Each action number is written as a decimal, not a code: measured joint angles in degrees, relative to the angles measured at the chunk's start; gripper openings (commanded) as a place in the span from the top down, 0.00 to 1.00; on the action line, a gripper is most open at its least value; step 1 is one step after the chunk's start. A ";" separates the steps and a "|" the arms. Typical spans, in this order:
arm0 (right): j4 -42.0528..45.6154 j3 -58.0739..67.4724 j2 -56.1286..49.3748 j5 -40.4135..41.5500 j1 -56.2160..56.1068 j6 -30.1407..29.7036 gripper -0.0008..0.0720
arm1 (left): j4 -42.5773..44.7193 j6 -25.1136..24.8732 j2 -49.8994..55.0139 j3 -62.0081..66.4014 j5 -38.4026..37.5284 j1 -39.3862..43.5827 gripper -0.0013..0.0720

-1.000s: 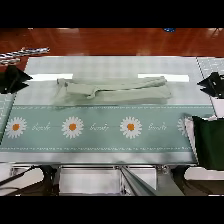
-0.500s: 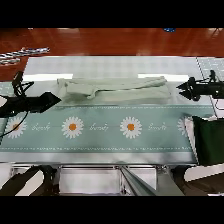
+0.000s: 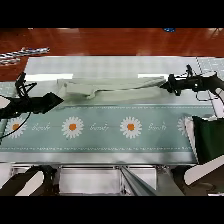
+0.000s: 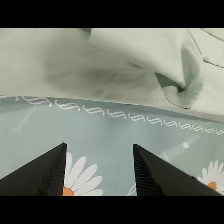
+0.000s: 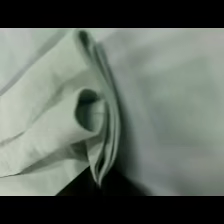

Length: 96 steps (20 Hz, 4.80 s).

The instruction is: Fold the shirts.

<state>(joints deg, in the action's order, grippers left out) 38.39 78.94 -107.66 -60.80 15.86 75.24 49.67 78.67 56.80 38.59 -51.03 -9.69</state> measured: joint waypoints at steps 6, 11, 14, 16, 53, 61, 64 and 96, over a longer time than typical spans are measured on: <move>5.81 1.36 9.03 -3.50 -1.09 0.39 0.96 | -3.50 -1.40 -0.02 1.62 -0.37 0.66 0.96; 14.82 -2.97 24.06 -7.37 -1.01 2.45 0.96 | -5.09 -2.84 1.09 7.78 0.09 6.54 0.96; 16.94 -9.18 34.75 -8.37 -0.98 3.28 0.96 | -5.40 -3.06 4.92 13.94 0.66 12.57 0.96; 17.86 -14.16 42.64 -8.83 -1.01 4.09 0.96 | -5.42 -3.08 9.55 18.88 0.63 17.62 0.96; 7.89 -1.44 31.74 5.79 -36.52 14.14 0.96 | 5.57 -0.44 -4.02 20.26 -14.47 5.07 0.96; 2.89 14.99 5.88 7.96 -45.94 15.45 0.81 | 4.94 -0.46 -17.73 2.84 -14.32 0.57 0.96; -0.63 17.11 1.03 8.52 -47.12 14.27 0.42 | 4.57 -0.46 -18.36 1.11 -14.16 0.33 0.96; -1.77 -42.14 34.07 14.82 -21.18 10.82 0.42 | 4.28 -0.44 -17.16 1.70 -10.03 0.07 0.96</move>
<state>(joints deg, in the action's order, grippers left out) 36.62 36.80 -73.58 -45.98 -5.32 86.06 53.95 78.24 39.64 40.29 -61.06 -9.63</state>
